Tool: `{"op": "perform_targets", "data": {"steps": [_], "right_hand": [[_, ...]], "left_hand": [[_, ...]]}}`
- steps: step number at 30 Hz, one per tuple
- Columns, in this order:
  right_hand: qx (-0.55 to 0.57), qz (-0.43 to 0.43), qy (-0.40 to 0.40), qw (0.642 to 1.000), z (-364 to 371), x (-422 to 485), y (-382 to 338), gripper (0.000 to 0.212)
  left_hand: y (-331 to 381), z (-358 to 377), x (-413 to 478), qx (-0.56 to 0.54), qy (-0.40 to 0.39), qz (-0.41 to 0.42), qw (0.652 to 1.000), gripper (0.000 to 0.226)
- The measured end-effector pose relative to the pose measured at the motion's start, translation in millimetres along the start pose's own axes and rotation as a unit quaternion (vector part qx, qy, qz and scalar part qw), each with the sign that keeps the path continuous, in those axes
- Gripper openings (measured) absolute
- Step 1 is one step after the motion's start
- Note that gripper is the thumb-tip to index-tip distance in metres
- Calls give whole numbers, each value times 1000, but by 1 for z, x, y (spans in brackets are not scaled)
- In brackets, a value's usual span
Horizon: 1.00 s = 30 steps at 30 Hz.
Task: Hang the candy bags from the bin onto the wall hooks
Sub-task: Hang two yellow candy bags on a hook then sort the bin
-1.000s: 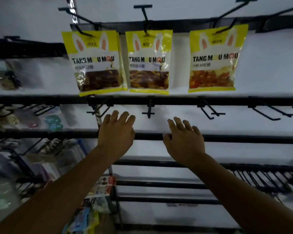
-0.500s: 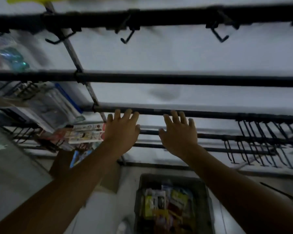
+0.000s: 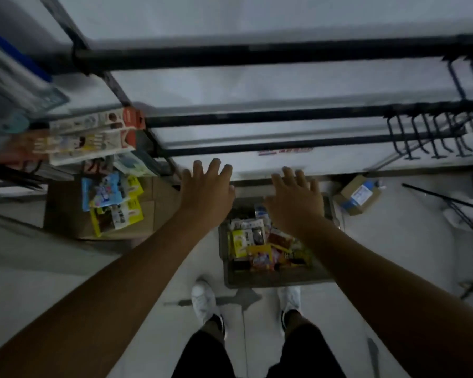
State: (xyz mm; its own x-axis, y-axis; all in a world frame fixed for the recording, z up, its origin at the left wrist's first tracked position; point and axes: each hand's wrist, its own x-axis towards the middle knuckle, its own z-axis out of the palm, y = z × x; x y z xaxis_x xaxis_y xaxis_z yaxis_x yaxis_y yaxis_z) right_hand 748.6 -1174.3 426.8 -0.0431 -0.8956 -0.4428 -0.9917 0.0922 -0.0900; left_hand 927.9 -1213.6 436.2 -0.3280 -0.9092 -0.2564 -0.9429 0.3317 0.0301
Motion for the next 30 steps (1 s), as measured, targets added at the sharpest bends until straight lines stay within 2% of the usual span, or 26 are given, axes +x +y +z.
{"op": "perform_targets", "data": {"steps": [4, 8, 19, 23, 30], "right_hand": [[10, 18, -29, 999, 42, 9, -1, 60], [2, -3, -54, 999, 92, 23, 14, 58], [4, 19, -163, 986, 226, 49, 74, 58], [3, 10, -158, 987, 272, 55, 87, 54], [23, 18, -196, 980, 350, 69, 100, 55]], "left_hand": [[-1, 42, 0, -16, -26, 11, 999, 45], [8, 93, 5, -32, -62, -9, 998, 49], [72, 230, 11, -78, -154, -20, 985, 49], [81, 279, 12, -97, -167, -20, 981, 47], [89, 357, 9, -128, -194, -2, 972, 44]]}}
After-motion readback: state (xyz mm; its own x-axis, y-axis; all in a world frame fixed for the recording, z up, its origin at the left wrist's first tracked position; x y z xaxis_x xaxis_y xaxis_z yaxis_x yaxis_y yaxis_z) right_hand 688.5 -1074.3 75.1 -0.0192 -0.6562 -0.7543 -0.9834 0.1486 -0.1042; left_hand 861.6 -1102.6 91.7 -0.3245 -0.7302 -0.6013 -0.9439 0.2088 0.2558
